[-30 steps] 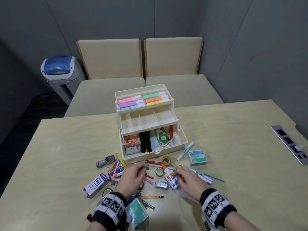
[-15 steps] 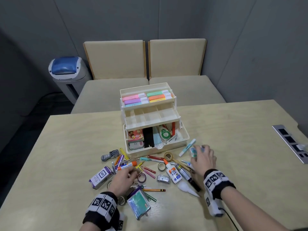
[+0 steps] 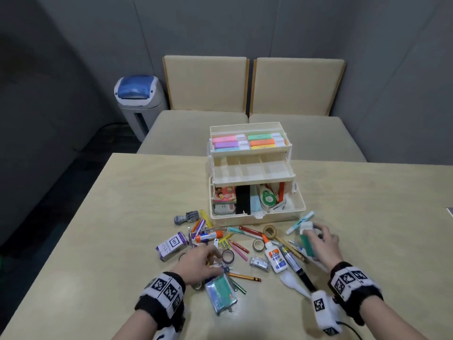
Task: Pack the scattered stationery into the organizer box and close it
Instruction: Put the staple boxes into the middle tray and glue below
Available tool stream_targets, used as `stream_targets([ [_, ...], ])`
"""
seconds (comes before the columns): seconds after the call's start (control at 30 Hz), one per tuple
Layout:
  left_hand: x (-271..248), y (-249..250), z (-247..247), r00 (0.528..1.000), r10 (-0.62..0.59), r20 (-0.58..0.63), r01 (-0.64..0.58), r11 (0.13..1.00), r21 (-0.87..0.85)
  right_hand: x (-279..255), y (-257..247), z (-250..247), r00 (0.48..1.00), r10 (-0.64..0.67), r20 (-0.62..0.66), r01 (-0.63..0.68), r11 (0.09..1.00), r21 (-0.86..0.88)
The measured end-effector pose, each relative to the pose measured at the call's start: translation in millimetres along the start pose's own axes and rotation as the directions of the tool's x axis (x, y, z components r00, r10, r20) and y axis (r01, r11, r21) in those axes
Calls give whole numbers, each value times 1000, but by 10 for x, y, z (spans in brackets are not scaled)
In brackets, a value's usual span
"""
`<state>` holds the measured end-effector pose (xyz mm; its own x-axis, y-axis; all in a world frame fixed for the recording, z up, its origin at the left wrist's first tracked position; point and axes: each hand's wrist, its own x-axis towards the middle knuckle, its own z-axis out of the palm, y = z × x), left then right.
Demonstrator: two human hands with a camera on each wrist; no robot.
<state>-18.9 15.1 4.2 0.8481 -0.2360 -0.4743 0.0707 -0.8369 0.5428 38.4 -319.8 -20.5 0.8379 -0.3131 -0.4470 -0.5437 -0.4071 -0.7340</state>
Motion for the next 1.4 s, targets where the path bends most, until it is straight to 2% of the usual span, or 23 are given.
stream_targets([
  [0.07,17,140,69,962,57,268,-91,989,116,-67,-28,44,999,-13,40,12,1000,19],
  [0.13,39,274,145,902,53,429,-191,939,287,-143,-68,98,997,-33,68,33,999,5],
  [0.2,65,360,207,873,26,487,-303,811,500,-224,-120,148,995,-46,83,44,999,30],
  [0.27,101,384,250,875,37,482,-385,655,650,-297,-170,184,994,-61,89,55,996,66],
  [0.3,126,373,269,878,64,474,-415,595,688,-324,-182,200,993,-72,90,65,994,83],
  [0.37,177,359,264,870,122,478,-461,547,699,-387,-232,219,991,-102,86,91,988,128],
  [0.43,237,386,187,861,151,485,-475,580,662,-445,-304,218,987,-146,72,132,976,174],
  [0.47,265,412,127,860,139,491,-460,626,629,-471,-344,215,984,-166,67,150,968,199],
  [0.57,356,567,-178,854,90,512,-350,827,440,-514,-522,174,973,-222,57,199,942,272],
  [0.63,418,700,-439,860,76,505,-245,929,278,-505,-643,137,968,-244,54,218,931,293],
  [0.73,563,875,-840,910,128,394,-182,978,102,-458,-787,78,965,-261,32,235,912,337],
  [0.8,715,949,-1036,959,186,214,-183,983,-35,-424,-864,49,963,-270,21,245,901,359],
  [0.87,919,1011,-1136,983,181,-41,-186,969,-166,-387,-922,35,962,-273,14,249,897,366],
  [0.93,1150,1087,-1153,943,178,-281,-210,974,-88,-352,-966,39,961,-276,18,250,893,375],
  [1.0,1365,1131,-1127,895,194,-401,-202,979,23,-313,-997,60,959,-284,26,255,897,362],
  [1.07,1566,1120,-1085,876,210,-435,-201,977,68,-272,-1023,95,955,-295,31,268,903,337],
  [1.27,1857,990,-1045,868,268,-418,-208,960,185,-144,-1061,128,946,-319,54,285,900,330],
  [1.4,1927,930,-1044,861,305,-408,-300,951,79,-43,-1125,144,941,-334,61,290,884,367],
])
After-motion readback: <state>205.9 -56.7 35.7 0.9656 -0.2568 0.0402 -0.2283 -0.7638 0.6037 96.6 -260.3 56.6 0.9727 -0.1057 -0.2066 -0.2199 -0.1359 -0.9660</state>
